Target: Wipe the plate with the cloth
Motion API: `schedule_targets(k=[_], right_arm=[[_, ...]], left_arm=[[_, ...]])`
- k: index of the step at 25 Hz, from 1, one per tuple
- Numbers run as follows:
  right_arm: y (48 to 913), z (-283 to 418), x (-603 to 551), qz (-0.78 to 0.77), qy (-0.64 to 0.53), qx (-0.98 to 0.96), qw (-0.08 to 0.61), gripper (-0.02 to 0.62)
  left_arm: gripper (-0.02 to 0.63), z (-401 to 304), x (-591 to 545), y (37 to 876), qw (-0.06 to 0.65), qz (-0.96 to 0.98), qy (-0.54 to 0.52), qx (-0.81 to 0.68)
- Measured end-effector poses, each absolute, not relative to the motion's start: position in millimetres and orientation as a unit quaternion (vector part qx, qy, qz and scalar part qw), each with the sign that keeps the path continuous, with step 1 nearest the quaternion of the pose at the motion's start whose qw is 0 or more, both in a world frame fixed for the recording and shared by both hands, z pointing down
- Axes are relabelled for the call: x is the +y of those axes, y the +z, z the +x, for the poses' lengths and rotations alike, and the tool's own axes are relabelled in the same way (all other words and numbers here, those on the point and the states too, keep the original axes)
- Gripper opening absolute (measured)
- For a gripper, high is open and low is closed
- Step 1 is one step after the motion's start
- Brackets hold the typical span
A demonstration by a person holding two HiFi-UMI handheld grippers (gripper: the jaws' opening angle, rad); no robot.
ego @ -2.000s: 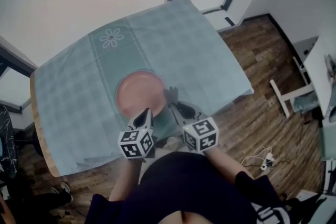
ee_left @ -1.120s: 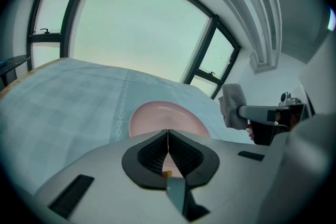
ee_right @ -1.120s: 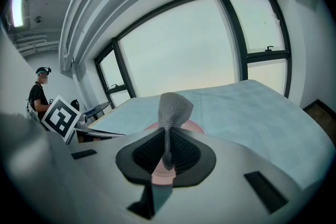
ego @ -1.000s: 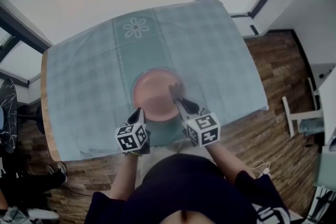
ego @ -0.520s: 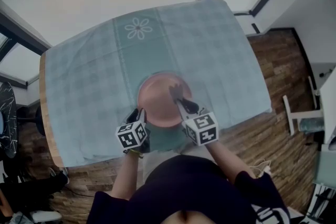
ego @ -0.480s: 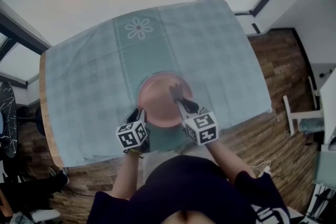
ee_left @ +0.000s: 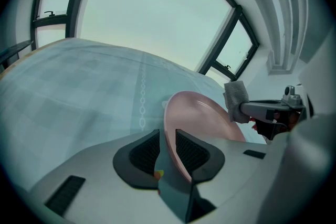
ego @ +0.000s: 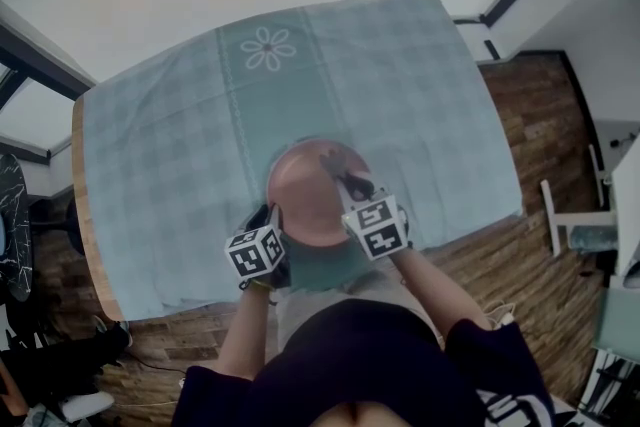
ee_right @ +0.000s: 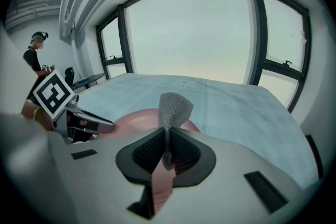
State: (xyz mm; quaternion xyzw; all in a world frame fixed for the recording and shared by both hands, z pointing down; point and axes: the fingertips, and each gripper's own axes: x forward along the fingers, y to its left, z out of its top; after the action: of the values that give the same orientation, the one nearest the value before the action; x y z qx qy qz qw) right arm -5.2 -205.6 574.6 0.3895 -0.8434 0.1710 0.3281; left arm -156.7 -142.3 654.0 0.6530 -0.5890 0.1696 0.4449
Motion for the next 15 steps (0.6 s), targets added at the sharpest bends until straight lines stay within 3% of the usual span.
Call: schedule_targets(k=[15], right_arm=[[623.9,-11.1,-239.0,0.366,0.111,-0.803,0.457,0.032]], left_arm=[[0.08,-151.0,-146.9,667.3,0.466,0.651,0.175,-0.573]])
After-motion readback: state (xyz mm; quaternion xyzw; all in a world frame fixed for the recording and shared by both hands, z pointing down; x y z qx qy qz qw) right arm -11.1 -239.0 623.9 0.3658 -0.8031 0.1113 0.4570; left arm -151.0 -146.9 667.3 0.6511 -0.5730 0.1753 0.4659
